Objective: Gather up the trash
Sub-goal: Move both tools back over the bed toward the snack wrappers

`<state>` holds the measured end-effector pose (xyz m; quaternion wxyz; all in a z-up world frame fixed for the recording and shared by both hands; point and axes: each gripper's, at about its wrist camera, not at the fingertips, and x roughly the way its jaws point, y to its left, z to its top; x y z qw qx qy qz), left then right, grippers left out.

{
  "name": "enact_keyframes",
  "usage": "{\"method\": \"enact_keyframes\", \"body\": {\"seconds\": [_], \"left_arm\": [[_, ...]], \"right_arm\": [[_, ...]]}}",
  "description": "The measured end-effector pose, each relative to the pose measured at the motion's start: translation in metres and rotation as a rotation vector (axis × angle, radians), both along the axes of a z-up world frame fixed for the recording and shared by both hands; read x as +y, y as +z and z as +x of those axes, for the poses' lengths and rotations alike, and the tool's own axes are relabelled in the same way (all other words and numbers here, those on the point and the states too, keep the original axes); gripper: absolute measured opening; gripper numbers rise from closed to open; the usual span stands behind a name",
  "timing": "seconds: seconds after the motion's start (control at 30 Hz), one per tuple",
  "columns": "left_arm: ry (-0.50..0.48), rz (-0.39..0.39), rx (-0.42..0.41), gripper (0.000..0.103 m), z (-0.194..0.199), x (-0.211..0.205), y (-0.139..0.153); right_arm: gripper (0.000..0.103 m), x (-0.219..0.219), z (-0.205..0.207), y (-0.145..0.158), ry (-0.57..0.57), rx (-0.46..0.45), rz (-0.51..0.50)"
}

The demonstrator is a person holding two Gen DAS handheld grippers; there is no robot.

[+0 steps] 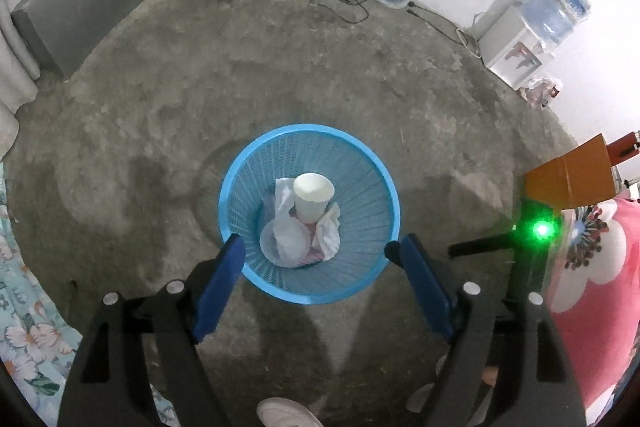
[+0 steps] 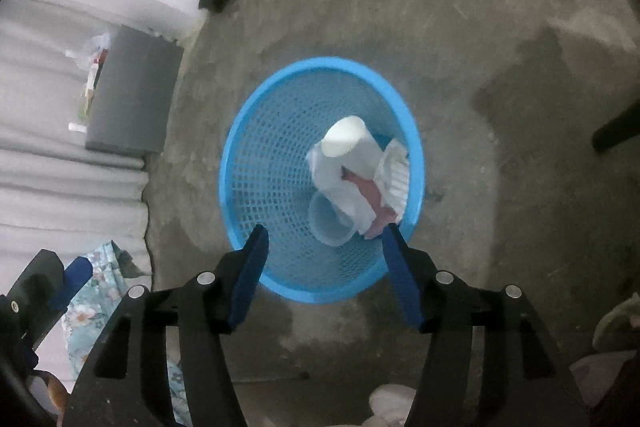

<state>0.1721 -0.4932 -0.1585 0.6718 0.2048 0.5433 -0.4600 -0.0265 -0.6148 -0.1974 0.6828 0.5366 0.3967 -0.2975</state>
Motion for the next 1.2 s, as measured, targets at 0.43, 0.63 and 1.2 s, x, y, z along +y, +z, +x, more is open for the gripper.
{"method": "enact_keyframes", "body": {"seconds": [0.43, 0.63, 1.2], "left_arm": [[0.062, -0.229, -0.213, 0.081, -0.008, 0.112, 0.133], [0.14, -0.317, -0.329, 0.089, -0.014, 0.22, 0.197], [0.692, -0.28, -0.762, 0.095, -0.033, 0.554, 0.307]], "right_arm": [[0.067, 0.078, 0.019, 0.083, 0.139, -0.106, -0.129], [0.071, 0.12, 0.036, 0.139, 0.311, -0.213, -0.207], [0.075, 0.246, 0.108, 0.224, 0.709, -0.428, -0.202]]}}
